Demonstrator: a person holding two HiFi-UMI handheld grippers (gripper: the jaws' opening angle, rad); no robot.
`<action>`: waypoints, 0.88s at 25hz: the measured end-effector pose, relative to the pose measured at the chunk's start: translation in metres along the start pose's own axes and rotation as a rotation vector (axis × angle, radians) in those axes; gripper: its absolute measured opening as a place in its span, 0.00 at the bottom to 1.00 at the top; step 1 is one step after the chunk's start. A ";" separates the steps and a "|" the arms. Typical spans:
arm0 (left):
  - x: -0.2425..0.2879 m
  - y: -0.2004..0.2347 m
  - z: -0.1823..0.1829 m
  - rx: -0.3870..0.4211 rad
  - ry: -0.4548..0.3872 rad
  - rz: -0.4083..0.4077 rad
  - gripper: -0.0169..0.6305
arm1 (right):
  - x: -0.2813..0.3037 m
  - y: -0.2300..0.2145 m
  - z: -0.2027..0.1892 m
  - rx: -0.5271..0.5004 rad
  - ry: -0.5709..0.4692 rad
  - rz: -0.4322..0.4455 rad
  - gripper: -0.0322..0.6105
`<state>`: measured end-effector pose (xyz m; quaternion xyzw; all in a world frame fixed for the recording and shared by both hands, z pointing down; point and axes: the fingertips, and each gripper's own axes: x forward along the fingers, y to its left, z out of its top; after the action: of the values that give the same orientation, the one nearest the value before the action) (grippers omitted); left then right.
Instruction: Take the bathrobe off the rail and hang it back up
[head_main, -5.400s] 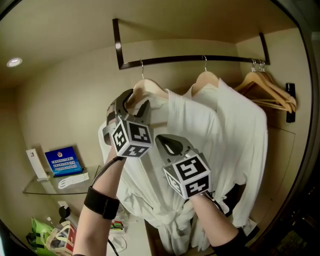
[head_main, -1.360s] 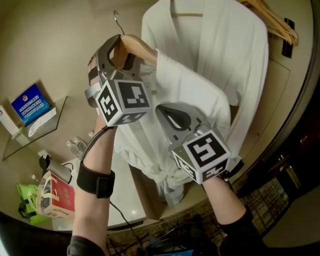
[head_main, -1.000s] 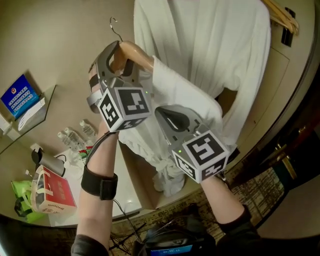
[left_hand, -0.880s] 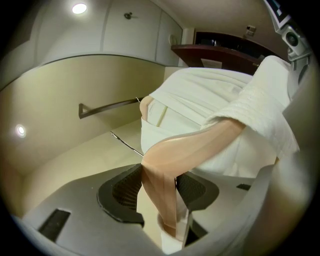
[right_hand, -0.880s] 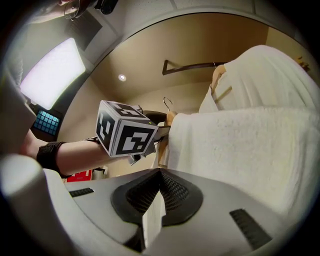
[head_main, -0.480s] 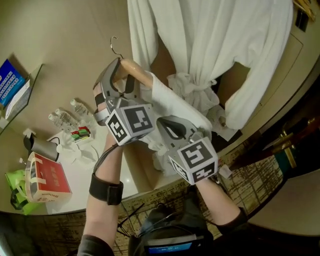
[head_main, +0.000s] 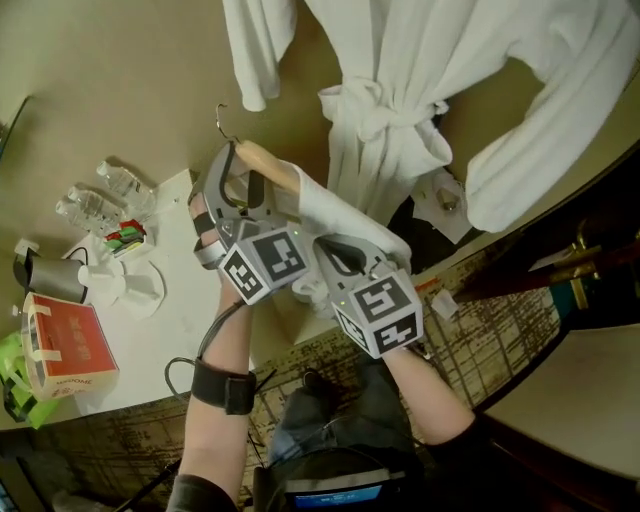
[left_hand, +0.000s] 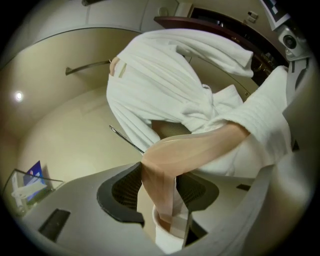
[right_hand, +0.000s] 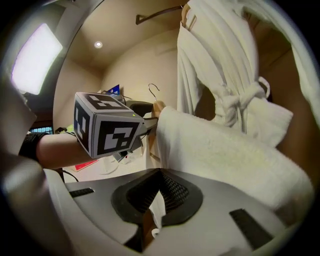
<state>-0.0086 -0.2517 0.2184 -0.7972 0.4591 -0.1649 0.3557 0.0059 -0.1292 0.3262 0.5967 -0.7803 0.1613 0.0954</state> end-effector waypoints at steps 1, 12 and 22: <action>0.001 -0.010 -0.012 -0.007 0.015 -0.002 0.35 | 0.006 -0.003 -0.013 0.003 0.016 0.004 0.07; -0.003 -0.131 -0.139 -0.090 0.193 -0.029 0.35 | 0.059 -0.034 -0.156 0.071 0.152 0.045 0.07; -0.013 -0.229 -0.248 -0.121 0.340 -0.061 0.35 | 0.105 -0.054 -0.273 0.100 0.250 0.068 0.07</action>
<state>-0.0207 -0.2697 0.5555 -0.7913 0.4974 -0.2802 0.2190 0.0172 -0.1369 0.6233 0.5491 -0.7732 0.2762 0.1564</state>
